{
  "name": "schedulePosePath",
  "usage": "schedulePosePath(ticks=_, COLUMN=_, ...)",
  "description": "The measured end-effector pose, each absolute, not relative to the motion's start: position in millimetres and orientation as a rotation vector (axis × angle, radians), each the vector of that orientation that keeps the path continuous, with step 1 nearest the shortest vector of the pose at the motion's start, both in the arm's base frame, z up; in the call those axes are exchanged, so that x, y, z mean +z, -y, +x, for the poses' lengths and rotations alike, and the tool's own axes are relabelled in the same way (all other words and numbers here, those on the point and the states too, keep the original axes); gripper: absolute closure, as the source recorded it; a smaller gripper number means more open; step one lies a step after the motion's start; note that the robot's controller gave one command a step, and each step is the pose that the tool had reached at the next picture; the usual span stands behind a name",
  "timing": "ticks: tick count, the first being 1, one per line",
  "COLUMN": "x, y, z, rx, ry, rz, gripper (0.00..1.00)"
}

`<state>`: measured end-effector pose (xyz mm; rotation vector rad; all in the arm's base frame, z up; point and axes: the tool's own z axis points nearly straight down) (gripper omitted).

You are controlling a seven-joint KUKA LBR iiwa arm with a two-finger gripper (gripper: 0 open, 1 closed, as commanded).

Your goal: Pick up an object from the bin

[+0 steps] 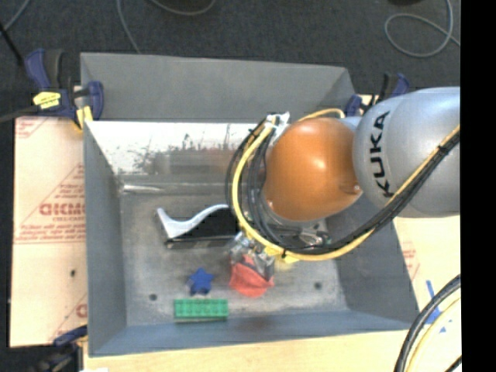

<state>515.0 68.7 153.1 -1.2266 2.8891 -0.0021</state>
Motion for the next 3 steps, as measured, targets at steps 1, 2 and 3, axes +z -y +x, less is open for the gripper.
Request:
schedulePosePath(ticks=1, x=197, y=-68, z=514.7, rx=0.004, ry=-2.931, rz=-1.146, gripper=1.0)
schedulePosePath(ticks=2, x=191, y=-55, z=515.0, rx=-0.007, ry=-2.919, rz=-1.11, gripper=1.0)
schedulePosePath(ticks=3, x=199, y=-47, z=502.8, rx=0.007, ry=-2.956, rz=-1.094, gripper=1.0)
